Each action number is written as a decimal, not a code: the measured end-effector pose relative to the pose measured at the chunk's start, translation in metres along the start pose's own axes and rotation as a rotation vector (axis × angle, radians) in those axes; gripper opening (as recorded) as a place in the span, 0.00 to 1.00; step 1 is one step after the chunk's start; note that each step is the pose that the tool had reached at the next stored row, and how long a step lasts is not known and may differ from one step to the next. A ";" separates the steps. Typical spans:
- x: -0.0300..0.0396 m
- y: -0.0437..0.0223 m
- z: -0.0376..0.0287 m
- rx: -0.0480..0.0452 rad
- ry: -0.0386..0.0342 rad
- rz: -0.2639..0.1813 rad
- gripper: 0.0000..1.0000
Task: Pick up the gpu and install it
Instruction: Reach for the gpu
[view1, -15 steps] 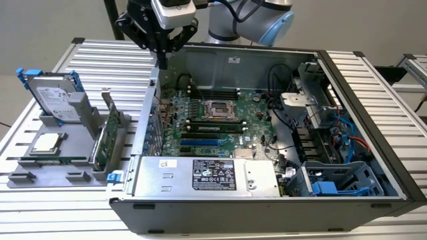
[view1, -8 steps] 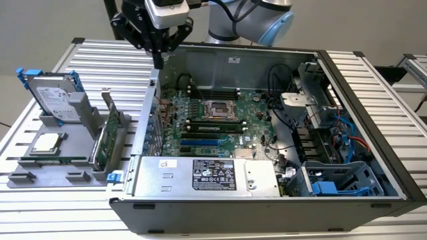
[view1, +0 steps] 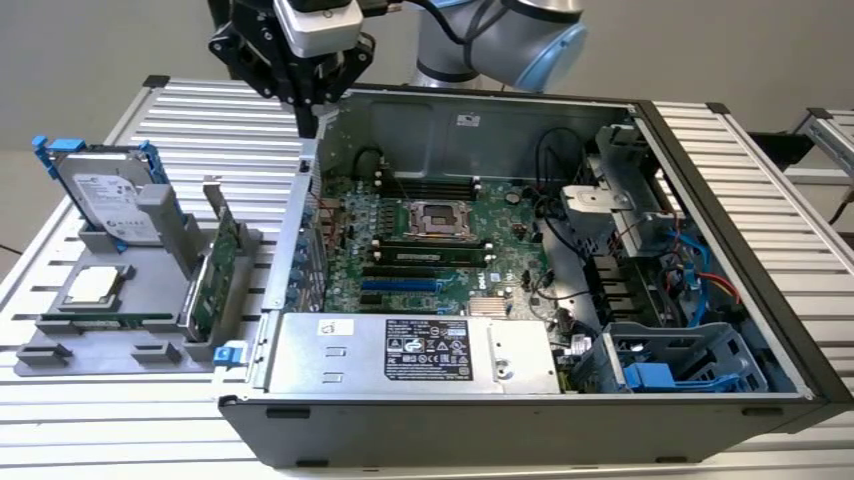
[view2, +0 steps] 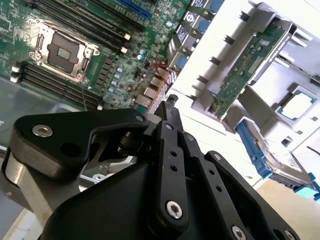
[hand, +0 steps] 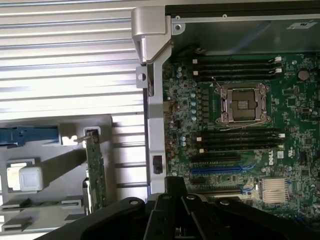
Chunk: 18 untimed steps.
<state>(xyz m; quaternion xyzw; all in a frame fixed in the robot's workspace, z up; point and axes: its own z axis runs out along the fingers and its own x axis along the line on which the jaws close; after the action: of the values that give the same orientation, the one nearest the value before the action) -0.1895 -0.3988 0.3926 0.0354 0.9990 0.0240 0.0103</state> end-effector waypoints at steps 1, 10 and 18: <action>0.0012 -0.0001 0.0000 0.0000 -0.0001 0.000 0.00; 0.0132 -0.0009 -0.0003 0.0000 0.0000 0.000 0.00; 0.0222 -0.0016 -0.0005 -0.0001 -0.0001 0.000 0.00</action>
<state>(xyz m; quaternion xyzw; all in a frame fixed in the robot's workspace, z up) -0.2118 -0.3988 0.3926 0.0354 0.9990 0.0241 0.0104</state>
